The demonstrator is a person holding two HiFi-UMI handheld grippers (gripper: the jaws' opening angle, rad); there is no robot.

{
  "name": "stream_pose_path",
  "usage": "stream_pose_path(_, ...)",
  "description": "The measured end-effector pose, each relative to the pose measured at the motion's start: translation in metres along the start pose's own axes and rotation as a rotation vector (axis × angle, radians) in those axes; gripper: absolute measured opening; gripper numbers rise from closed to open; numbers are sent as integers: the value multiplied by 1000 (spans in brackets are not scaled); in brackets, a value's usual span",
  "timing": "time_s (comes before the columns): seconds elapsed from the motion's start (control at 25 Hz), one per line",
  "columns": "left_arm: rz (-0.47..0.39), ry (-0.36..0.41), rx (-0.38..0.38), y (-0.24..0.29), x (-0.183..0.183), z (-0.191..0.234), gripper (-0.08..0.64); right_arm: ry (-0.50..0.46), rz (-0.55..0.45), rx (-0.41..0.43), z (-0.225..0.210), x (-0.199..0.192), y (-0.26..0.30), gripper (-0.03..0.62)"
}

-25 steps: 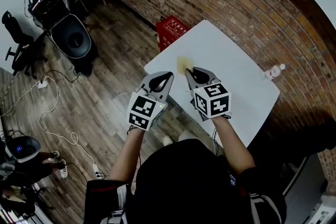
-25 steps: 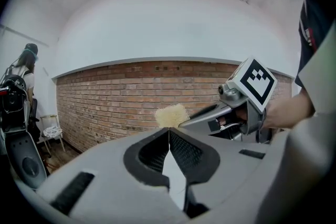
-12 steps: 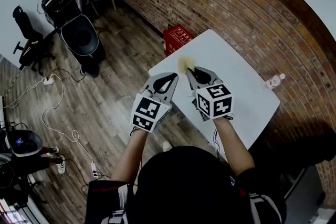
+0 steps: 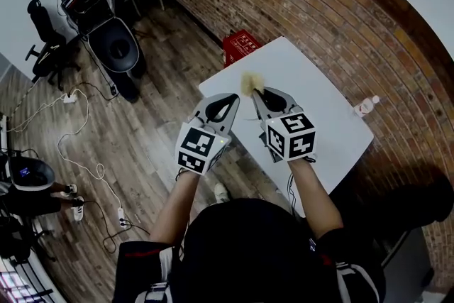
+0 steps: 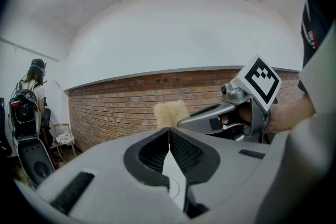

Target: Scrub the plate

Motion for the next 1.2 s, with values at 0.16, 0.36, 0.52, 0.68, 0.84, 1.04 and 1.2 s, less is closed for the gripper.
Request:
stream_pose_path(0.16, -5, -8, 21, -16, 3, -18, 21, -1, -15, 13, 11, -2, -23, 38)
stream_pose_path(0.36, 3, -28, 33, -29, -1, -44, 22, -17, -14, 35, 17, -10, -49, 40)
stream_pose_path(0.52, -1, -21, 41, -37, 1, -65, 21, -30, -20, 48, 17, -17, -72, 40)
stream_pose_path(0.68, 0, -3, 59, -44, 4, -81, 21, -34, -25, 58, 16, -25, -90, 40)
stream_pose_path(0.84, -16, 1, 96, -54, 5, -99, 20, -32, -29, 68, 16, -34, -109, 38)
stream_pose_path(1.04, -33, -13, 114, -57, 4, -117, 20, -33, -42, 74, 13, -39, -127, 40)
stream_pose_path(1.2, -23, -15, 96, -54, 4, -126, 20, -23, -46, 76, 9, -41, -135, 40)
Point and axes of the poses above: the fingertips, and each gripper's own axes: y forward along the fingers, z to its left, x out of its top, the point moved 10 cm from there along -y, backward along the fingers, and after that the axes turned 5 degrees about -x, right-handed, at the moved point
